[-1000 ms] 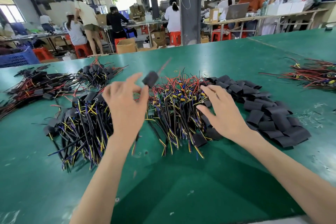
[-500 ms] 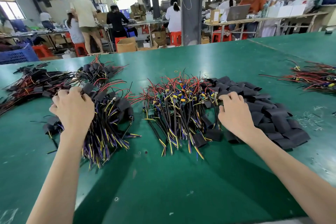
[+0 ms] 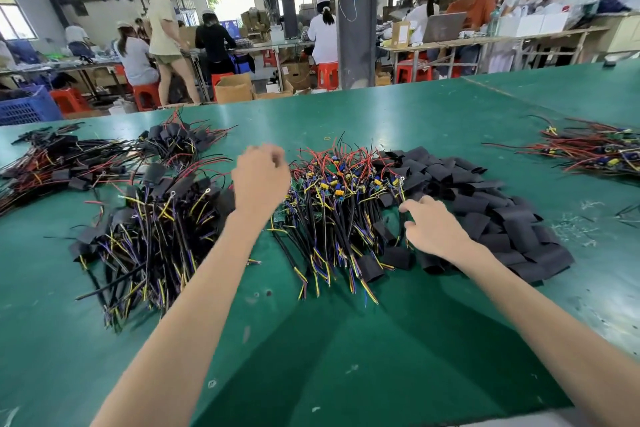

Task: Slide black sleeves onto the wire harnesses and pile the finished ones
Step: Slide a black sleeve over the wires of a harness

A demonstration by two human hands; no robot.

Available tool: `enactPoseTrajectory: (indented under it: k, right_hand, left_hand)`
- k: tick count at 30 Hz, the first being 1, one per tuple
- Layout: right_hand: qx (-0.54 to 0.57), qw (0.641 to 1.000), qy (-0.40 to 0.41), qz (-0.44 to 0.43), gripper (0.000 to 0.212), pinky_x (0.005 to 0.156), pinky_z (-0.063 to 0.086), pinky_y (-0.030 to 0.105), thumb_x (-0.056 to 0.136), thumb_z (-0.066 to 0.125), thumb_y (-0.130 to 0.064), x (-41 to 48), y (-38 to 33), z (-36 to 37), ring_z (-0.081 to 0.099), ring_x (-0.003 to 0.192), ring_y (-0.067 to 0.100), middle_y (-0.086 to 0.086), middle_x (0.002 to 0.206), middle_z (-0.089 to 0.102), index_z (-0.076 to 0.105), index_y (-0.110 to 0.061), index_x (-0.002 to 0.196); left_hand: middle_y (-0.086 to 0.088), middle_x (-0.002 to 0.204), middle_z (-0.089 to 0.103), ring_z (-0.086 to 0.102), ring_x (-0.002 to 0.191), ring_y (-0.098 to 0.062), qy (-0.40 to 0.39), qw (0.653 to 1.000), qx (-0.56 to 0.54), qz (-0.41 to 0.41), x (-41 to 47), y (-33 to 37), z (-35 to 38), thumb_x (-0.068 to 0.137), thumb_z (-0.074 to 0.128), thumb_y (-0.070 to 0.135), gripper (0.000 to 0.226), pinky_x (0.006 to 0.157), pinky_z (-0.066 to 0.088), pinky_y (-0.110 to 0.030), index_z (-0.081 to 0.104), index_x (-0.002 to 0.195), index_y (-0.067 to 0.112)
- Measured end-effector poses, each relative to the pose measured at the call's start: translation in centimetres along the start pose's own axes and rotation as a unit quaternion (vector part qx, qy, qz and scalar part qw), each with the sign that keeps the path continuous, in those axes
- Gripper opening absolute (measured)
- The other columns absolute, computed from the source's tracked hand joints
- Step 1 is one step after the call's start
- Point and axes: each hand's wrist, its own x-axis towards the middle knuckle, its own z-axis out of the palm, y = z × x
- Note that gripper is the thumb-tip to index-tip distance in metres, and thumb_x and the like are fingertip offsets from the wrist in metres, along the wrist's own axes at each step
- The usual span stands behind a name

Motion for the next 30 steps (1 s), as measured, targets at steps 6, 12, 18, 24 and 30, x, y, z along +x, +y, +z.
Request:
enactPoseTrajectory:
  k: [6, 12, 18, 24, 30]
  right_hand:
    - [-0.086, 0.988, 0.117, 0.045, 0.044, 0.093, 0.035, 0.043, 0.083, 0.052, -0.013, 0.4, 0.8, 0.0, 0.038, 0.115, 0.036, 0.015, 0.127, 0.041, 0.047, -0.012, 0.127]
    - [-0.071, 0.987, 0.058, 0.134, 0.043, 0.100, 0.028, 0.047, 0.087, 0.050, -0.022, 1.5, 1.9, 0.4, 0.036, 0.120, 0.040, 0.018, 0.130, 0.039, 0.043, -0.016, 0.128]
    - [-0.016, 0.992, 0.088, 0.092, 0.044, 0.093, 0.034, 0.043, 0.083, 0.050, -0.009, 1.7, 1.6, 0.4, 0.038, 0.114, 0.038, 0.018, 0.125, 0.039, 0.043, -0.008, 0.127]
    - [-0.026, 0.989, 0.071, 0.128, 0.037, 0.093, 0.037, 0.045, 0.083, 0.048, -0.005, 1.3, 1.7, -0.2, 0.040, 0.115, 0.039, 0.019, 0.122, 0.042, 0.041, -0.004, 0.120]
    - [-0.092, 0.990, 0.083, 0.066, 0.019, 0.083, 0.040, 0.038, 0.090, 0.048, -0.007, 1.2, 2.2, -0.2, 0.046, 0.109, 0.034, 0.016, 0.113, 0.052, 0.053, -0.002, 0.107]
  left_hand:
    - [-0.020, 0.120, 0.058, 0.046, 0.118, -0.036, -0.156, 0.981, 0.107, -0.033, 2.4, 2.4, 5.7, 0.098, 0.036, 0.029, 0.037, 0.101, 0.035, -0.046, 0.060, 0.111, 0.003]
    - [-0.021, 0.119, 0.057, 0.040, 0.123, -0.035, -0.199, 0.970, 0.119, -0.071, 3.4, 2.1, 7.1, 0.088, 0.047, 0.020, 0.018, 0.105, 0.027, -0.048, 0.054, 0.095, 0.005]
    - [-0.013, 0.101, 0.066, 0.053, 0.109, -0.034, -0.105, 0.992, 0.059, -0.034, 3.1, 1.6, 7.0, 0.086, 0.057, 0.025, 0.023, 0.094, 0.035, -0.041, 0.061, 0.100, 0.007]
    - [-0.015, 0.114, 0.062, 0.057, 0.101, -0.024, -0.037, 0.980, -0.192, -0.043, 3.5, 3.3, 5.5, 0.092, 0.055, 0.011, 0.024, 0.082, 0.042, -0.028, 0.052, 0.114, 0.002]
    - [-0.016, 0.111, 0.052, 0.060, 0.073, -0.012, 0.038, 0.933, -0.352, -0.059, 4.7, 6.1, 1.4, 0.099, 0.031, 0.005, 0.019, 0.063, 0.047, -0.015, 0.049, 0.105, 0.009]
